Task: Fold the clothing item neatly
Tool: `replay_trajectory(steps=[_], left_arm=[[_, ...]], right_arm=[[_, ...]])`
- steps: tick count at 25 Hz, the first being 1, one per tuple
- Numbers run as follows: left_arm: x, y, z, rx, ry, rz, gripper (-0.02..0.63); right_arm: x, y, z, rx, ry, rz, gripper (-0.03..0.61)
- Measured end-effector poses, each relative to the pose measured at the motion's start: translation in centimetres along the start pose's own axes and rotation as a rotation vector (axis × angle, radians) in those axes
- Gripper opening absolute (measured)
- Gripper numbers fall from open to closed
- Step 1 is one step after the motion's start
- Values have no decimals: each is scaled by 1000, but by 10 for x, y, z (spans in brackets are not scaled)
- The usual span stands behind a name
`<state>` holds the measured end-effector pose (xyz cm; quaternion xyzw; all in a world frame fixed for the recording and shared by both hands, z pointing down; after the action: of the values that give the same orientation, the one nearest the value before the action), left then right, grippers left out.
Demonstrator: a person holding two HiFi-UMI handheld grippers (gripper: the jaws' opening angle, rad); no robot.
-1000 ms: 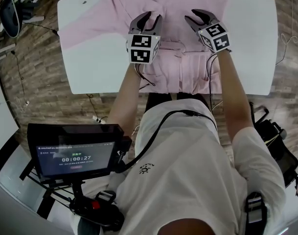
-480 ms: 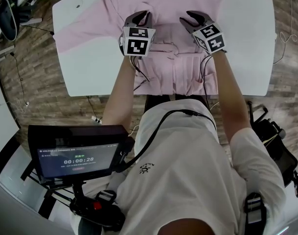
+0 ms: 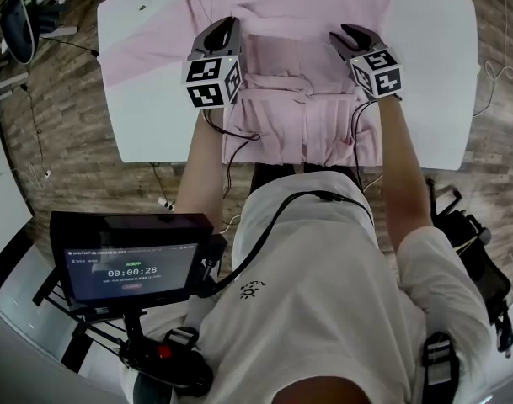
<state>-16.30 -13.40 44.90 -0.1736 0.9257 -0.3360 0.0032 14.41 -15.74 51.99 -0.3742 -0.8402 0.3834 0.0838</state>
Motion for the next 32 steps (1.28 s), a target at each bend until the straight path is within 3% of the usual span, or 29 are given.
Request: replay_trajectory(steps=[5, 8, 13, 16, 19, 21, 24, 27, 30, 32], left_arm=[[-1, 1, -70, 198, 296, -7, 26], [-2, 5, -90, 259, 392, -2, 26], [11, 16, -78, 195, 385, 42, 81], [33, 15, -54, 159, 307, 60, 87], [48, -9, -31, 216, 167, 35, 87], [51, -26, -22, 262, 118, 0, 87], [49, -44, -23, 333, 104, -34, 87], [52, -51, -33, 393, 117, 11, 87], [54, -55, -36, 394, 117, 33, 86], [56, -57, -35, 384, 111, 35, 15]], right_arm=[[0, 3, -7, 45, 17, -10, 144], [0, 1, -8, 62, 26, -17, 146], [-1, 1, -11, 68, 22, -27, 144], [1, -1, -6, 71, 24, -29, 144], [3, 0, 0, 72, 20, -31, 144], [2, 0, -1, 73, 19, -34, 144], [1, 0, -1, 72, 16, -37, 144], [1, 0, -1, 72, 8, -34, 144], [1, 0, 0, 70, 7, -34, 144], [2, -1, 1, 68, 7, -34, 146]])
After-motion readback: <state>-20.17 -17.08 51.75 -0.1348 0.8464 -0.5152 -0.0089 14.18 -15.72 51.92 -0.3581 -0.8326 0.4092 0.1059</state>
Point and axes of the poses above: the fingertips, and each gripper's own axes: y backward along the fingers, x to its left, z out of its top, the point moved 10 cm from there along y, backward along the fingers, and after that the axes turned 8 degrees about x, right-handed, at the moved point
